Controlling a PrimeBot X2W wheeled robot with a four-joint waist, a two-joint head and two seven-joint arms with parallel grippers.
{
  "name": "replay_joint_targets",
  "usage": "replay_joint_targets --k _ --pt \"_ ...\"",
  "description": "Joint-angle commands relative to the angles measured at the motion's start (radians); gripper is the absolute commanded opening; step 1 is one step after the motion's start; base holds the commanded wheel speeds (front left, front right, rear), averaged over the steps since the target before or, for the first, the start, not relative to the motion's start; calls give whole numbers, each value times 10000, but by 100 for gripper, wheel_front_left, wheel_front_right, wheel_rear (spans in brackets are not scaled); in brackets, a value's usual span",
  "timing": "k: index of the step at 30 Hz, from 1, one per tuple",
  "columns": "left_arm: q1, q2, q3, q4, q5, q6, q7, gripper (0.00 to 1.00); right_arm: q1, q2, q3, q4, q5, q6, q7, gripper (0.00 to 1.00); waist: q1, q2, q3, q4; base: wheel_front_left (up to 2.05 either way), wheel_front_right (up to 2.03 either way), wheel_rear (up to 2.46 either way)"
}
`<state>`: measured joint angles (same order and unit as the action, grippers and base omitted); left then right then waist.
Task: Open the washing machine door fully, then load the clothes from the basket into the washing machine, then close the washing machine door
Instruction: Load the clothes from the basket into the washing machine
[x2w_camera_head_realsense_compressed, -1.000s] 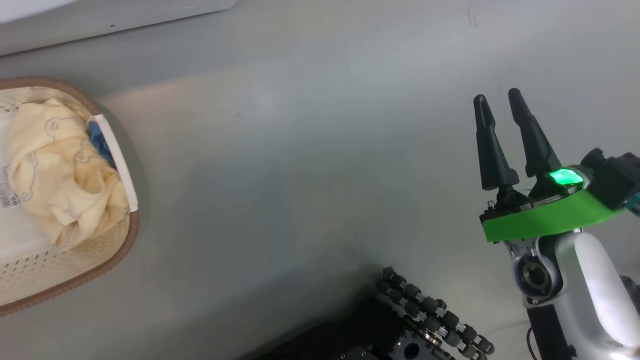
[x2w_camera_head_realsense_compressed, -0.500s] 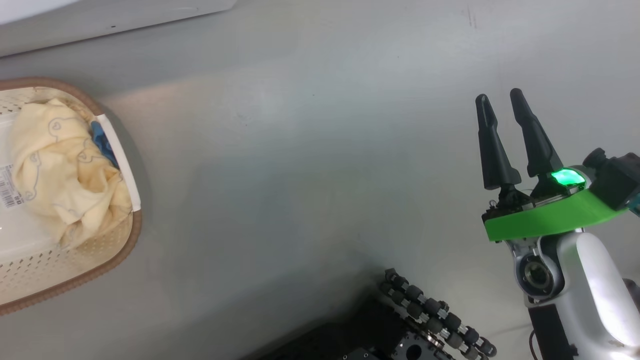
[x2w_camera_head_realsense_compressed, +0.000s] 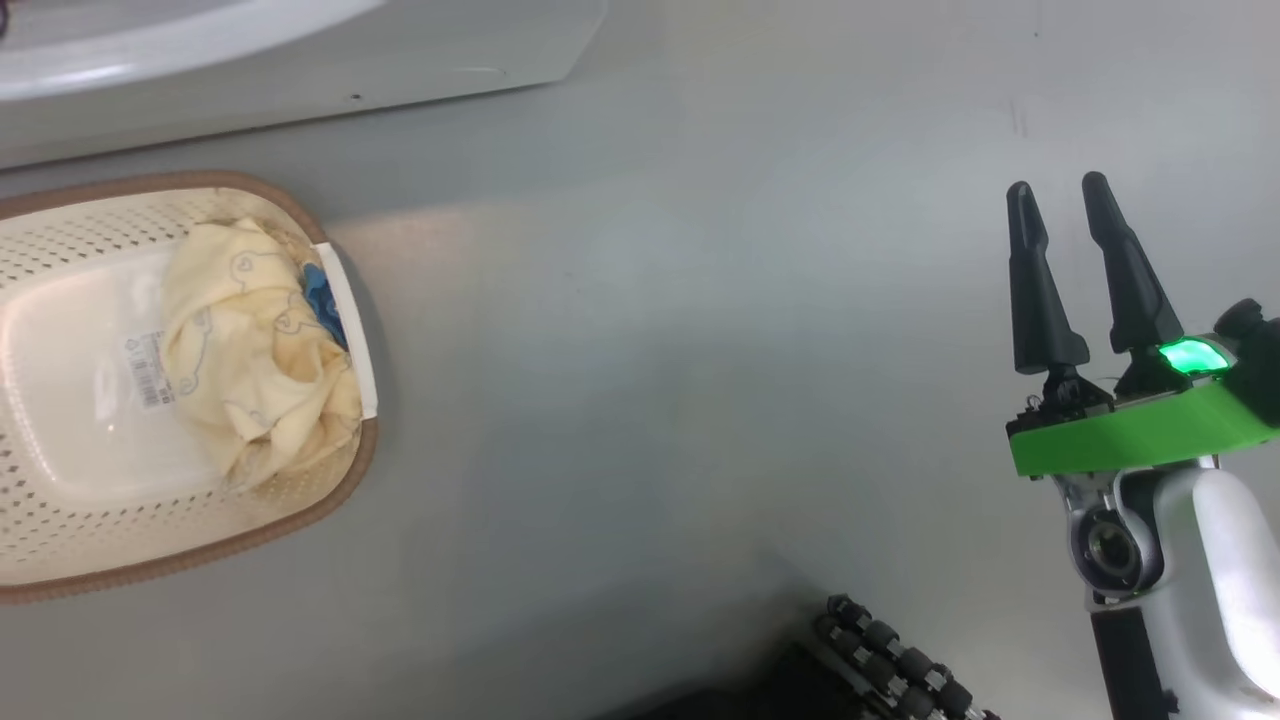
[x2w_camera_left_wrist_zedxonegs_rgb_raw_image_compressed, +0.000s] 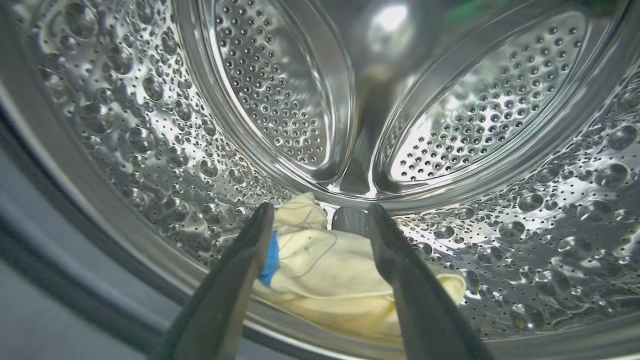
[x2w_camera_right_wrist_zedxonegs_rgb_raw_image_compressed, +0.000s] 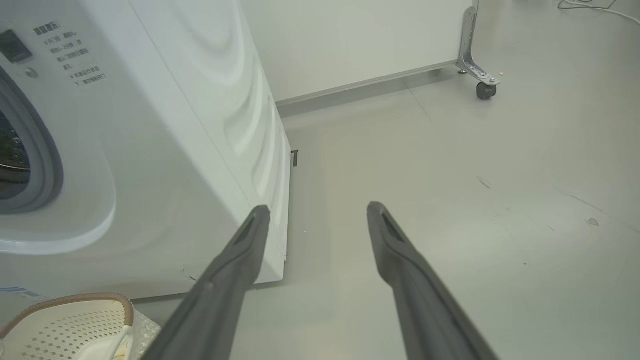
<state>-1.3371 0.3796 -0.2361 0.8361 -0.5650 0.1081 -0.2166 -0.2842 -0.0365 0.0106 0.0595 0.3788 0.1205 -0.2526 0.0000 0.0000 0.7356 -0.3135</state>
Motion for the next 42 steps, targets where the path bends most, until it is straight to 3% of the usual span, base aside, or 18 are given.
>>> replay_joint_targets --k 1,10,20,26,33,42 --pt "102 272 88 -373 8 76 -157 100 463 -137 -1 -276 -168 102 -91 100 0 0 -489 391 0 0 0" --pt "2592 -397 -3 -1519 208 277 -435 100 1011 -137 -401 -231 -756 102 -91 100 0 0 -1799 937 0 0 0" --pt "7551 -1054 326 -5174 1277 579 -450 100 1760 -137 -695 -225 -1637 102 4 100 0 0 -3402 1597 0 0 0" --pt "9865 -1422 546 -6644 2168 690 -450 100 2174 -137 -992 -575 -2085 102 406 100 0 0 -4260 2011 0 0 0" --pt "11299 -1681 961 -7424 2876 493 -451 100 2500 -137 -1144 -1150 -2764 102 910 100 0 0 -4963 2458 0 0 0" --pt "12147 -2051 1080 -7433 3401 84 -451 100 2923 -137 -1058 -1705 -3388 102 1435 100 0 0 -5802 2862 0 0 0"
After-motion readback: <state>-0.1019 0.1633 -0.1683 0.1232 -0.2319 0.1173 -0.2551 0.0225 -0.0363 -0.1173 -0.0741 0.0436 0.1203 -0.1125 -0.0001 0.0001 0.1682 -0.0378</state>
